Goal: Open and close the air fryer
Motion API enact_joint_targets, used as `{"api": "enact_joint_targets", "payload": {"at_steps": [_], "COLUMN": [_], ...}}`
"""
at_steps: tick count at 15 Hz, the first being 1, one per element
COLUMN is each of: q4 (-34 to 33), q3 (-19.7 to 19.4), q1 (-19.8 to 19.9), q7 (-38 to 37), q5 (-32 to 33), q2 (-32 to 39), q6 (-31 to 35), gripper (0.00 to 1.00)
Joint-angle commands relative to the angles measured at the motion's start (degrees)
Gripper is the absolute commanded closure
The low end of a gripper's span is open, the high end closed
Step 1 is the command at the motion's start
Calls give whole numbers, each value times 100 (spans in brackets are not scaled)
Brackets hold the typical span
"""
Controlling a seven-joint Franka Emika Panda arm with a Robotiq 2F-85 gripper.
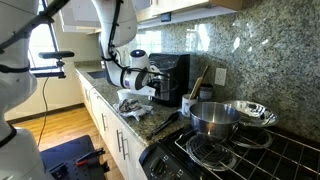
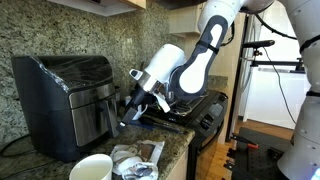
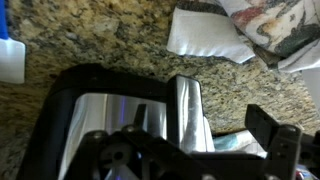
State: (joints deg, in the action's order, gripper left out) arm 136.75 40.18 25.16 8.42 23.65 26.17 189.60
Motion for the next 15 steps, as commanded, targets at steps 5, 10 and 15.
{"api": "enact_joint_targets", "payload": {"at_steps": [5, 10, 15], "q4": [453, 704, 994], "q3": [487, 296, -23], "q1": [640, 629, 572], "q7": [-471, -765, -1026], "q5": [-260, -596, -870], "q2": [-1327, -2216, -3149], "q6": [-329, -386, -897], "gripper": [0, 0, 0]}}
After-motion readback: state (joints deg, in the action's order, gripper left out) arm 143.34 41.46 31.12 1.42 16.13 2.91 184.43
